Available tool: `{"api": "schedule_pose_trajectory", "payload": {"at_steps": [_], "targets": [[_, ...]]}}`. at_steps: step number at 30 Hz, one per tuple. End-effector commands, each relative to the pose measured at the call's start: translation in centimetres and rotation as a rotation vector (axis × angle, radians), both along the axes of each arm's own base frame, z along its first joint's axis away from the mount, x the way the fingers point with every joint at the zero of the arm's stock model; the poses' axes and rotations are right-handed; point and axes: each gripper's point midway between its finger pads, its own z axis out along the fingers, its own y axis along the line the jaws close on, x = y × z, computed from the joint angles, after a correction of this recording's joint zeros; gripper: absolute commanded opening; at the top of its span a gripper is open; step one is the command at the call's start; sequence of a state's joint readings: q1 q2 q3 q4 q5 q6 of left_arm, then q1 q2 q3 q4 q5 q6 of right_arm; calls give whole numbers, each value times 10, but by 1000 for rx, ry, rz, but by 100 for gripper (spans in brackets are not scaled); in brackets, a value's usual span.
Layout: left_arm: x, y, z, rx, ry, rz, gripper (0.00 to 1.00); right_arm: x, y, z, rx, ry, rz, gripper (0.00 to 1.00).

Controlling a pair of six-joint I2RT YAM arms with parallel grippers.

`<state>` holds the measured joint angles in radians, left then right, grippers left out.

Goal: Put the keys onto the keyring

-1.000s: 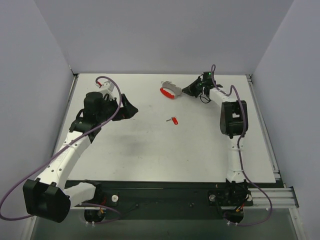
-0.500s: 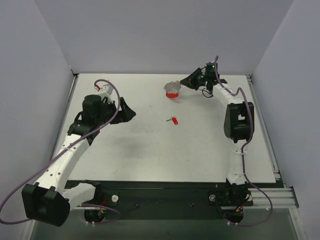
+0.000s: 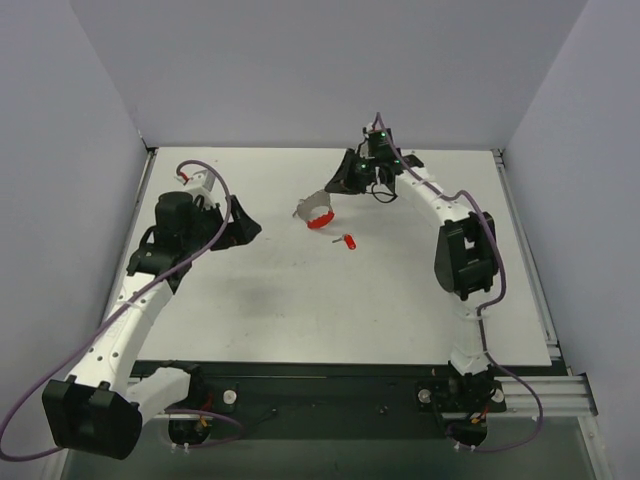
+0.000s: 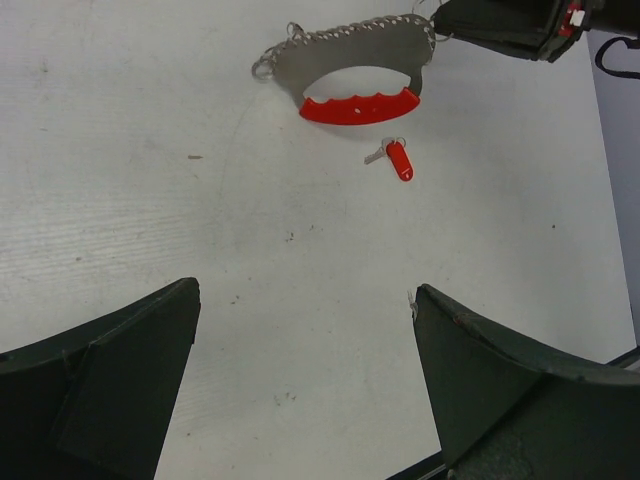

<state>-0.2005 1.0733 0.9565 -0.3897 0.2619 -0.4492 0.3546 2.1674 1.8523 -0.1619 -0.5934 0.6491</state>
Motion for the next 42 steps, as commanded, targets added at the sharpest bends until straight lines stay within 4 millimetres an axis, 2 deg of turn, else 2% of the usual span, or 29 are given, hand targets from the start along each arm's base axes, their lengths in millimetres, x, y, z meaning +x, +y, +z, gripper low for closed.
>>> {"api": "schedule_pose_trajectory", "payload": {"at_steps": [1, 2, 3, 4, 5, 6, 7, 8, 10, 11, 13, 14, 18, 22, 26, 30, 34, 36, 37, 38, 40, 41, 42], "targets": [[0, 9, 14, 9, -46, 26, 97, -39, 11, 54, -126, -188, 109, 0], [-1, 9, 13, 10, -44, 27, 98, -44, 11, 53, -155, -199, 109, 0], [-1, 9, 13, 9, -44, 28, 97, -51, 13, 61, -173, -236, 128, 0], [-1, 11, 11, 8, -36, 37, 97, -64, 22, 55, -192, -236, 158, 0], [-1, 12, 10, 8, -34, 40, 98, -70, 23, 54, -218, -245, 166, 0], [-1, 13, 9, 7, -31, 41, 98, -79, 27, 59, -223, -267, 193, 0], [-1, 13, 7, 4, -26, 44, 98, -88, 26, 48, -247, -259, 223, 0], [-1, 14, 7, 2, -26, 50, 98, -100, 34, 44, -252, -260, 256, 0], [-1, 13, 6, -5, -21, 51, 98, -113, 37, 36, -265, -250, 287, 0], [-1, 13, 5, -6, -20, 51, 97, -128, 40, 21, -279, -223, 321, 0], [-2, 14, 3, -3, -13, 51, 98, -140, 42, 9, -298, -203, 346, 0], [-2, 14, 0, -3, -8, 53, 98, -151, 40, -7, -314, -166, 358, 0], [-2, 16, -4, -1, -3, 59, 97, -189, 52, -30, -328, -133, 425, 0], [-1, 16, -9, 0, 7, 58, 97, -215, 61, -49, -345, -99, 477, 0], [-1, 14, -13, -8, 11, 48, 97, -217, 59, -65, -379, -74, 459, 0], [-3, 14, -23, -10, 38, 54, 97, -206, 67, -65, -373, -89, 452, 1], [-7, 13, -42, -18, 92, 61, 97, -192, 74, -65, -375, -104, 436, 4], [-9, 12, -46, -35, 108, 62, 98, -188, 76, -67, -376, -99, 432, 8], [-9, 11, -50, -40, 119, 58, 97, -185, 78, -63, -368, -103, 427, 13], [-12, 9, -55, -43, 131, 51, 98, -182, 76, -66, -369, -94, 420, 22], [-12, 8, -58, -45, 138, 48, 97, -184, 72, -67, -358, -81, 401, 22], [-12, 10, -62, -39, 146, 54, 98, -182, 73, -55, -324, -118, 381, 19], [-12, 11, -63, -35, 146, 59, 97, -173, 85, -38, -260, -188, 369, 17]]}}
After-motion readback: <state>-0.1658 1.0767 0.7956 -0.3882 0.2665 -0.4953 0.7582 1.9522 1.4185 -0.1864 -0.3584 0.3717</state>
